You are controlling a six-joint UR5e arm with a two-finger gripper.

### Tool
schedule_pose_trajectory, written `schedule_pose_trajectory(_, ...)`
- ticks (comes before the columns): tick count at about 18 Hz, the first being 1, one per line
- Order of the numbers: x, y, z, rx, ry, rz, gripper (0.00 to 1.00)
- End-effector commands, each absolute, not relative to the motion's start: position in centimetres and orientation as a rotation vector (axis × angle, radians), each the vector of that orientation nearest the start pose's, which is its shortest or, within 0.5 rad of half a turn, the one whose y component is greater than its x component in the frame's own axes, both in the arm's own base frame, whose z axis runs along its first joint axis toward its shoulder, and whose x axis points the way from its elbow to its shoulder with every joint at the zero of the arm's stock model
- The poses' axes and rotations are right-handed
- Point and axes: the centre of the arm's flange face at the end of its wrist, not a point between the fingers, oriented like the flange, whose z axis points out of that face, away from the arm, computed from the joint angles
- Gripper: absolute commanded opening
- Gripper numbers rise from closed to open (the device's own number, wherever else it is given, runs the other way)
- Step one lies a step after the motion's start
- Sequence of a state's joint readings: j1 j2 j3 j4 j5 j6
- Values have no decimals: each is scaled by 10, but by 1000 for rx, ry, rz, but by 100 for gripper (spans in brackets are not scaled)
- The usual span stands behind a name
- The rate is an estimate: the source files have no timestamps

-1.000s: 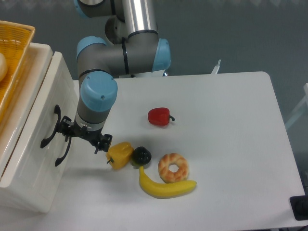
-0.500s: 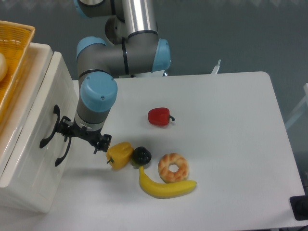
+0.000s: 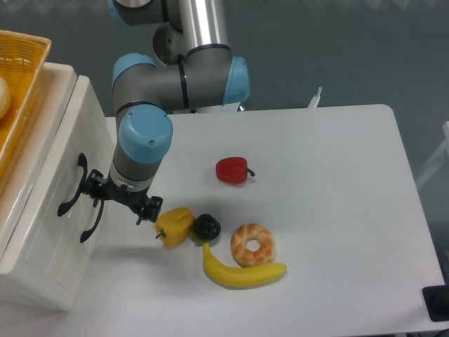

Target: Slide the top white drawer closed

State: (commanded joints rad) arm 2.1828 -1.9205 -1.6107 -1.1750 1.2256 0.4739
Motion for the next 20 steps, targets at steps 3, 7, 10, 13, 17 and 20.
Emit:
schedule_pose_trajectory(3,-240,589,330,-2895,-175,-398,100)
schedule_pose_trajectory(7,-283,589,368,-2856,-204,-264,100)
schedule_pose_trajectory(10,-297,586,379,-2895,-12,-110,100)
schedule_pose_trajectory(13,-325,569,386,-2884,122,-51,100)
schedule_pose_trajectory(17,-369,528,415,-2849,237,49,100)
schedule_pose_trajectory(20,-406,487,425,-2832,406,123,100)
